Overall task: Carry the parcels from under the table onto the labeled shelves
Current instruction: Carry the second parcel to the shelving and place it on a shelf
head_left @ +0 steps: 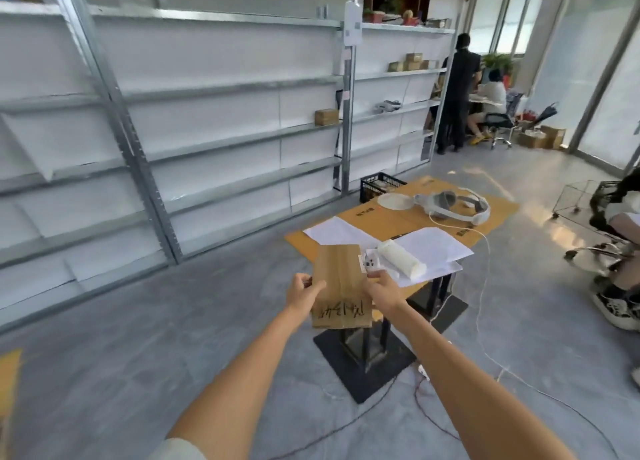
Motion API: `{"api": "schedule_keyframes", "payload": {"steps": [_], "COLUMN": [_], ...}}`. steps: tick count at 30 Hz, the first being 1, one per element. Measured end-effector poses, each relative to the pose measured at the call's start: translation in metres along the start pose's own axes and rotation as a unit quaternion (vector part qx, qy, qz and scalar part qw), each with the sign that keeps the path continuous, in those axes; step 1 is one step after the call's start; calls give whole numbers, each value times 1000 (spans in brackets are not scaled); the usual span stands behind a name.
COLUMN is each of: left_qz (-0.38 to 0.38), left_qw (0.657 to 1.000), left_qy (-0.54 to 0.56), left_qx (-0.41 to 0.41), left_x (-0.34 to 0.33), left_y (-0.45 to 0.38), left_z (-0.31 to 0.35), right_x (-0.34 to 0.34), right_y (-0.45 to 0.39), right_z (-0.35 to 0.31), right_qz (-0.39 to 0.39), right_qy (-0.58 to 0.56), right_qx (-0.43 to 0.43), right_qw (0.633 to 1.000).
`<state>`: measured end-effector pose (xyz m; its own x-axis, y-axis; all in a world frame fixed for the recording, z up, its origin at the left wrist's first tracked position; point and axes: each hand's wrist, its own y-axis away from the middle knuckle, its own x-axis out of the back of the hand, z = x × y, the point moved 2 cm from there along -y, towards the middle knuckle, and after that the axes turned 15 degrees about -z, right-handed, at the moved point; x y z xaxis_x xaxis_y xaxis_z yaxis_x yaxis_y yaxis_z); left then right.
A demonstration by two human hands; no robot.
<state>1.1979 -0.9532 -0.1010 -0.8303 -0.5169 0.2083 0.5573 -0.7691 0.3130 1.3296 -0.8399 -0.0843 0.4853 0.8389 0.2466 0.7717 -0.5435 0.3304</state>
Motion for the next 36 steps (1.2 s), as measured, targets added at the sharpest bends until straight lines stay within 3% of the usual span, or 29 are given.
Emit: {"api": "schedule_keyframes", "payload": {"steps": [7,17,24,30,36], "left_qz": [93,166,144,117,150], "left_qw": [981,974,970,983,983], "left_qy": [169,154,195,143,107], "left_qx": [-6,7,20,26,16], "left_x": [72,175,266,353,415], "left_y": [-46,-117,-191,-247,-287], "left_z": [12,3,1,9,3], "right_x": [-21,-76,-132,-185,-227], "right_y": [-99,-216,-316,-399,-477], "right_z": [-54,-113,-159,-212,-240], "right_qz": [-74,-173,-182,-206,-219], "right_qy": [-96,-31,13,35,76], "right_qx": [24,42,14,22,36], "right_qw": [992,984,983,978,972]}}
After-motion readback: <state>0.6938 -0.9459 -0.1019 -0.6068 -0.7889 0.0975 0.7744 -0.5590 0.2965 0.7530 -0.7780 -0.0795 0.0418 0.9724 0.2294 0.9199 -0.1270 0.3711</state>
